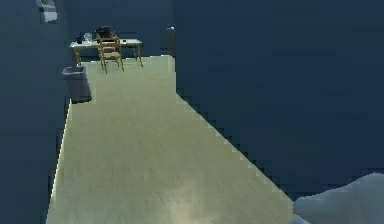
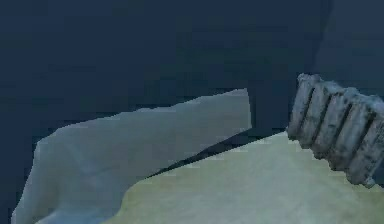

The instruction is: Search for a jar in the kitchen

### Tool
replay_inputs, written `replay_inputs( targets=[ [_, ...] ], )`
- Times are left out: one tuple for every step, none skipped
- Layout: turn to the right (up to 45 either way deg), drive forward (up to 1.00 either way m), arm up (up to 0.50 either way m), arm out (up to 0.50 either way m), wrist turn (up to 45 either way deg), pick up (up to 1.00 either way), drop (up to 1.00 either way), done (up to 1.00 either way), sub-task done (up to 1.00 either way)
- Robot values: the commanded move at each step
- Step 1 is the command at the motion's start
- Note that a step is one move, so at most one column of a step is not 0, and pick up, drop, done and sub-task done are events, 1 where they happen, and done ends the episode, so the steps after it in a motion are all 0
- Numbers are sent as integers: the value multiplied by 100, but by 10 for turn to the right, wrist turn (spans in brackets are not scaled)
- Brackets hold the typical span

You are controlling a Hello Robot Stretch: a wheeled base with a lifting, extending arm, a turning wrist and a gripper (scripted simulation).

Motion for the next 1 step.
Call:
replay_inputs(
  targets=[
    [-240,0,0,0,0,0,0,0,0]
  ],
)
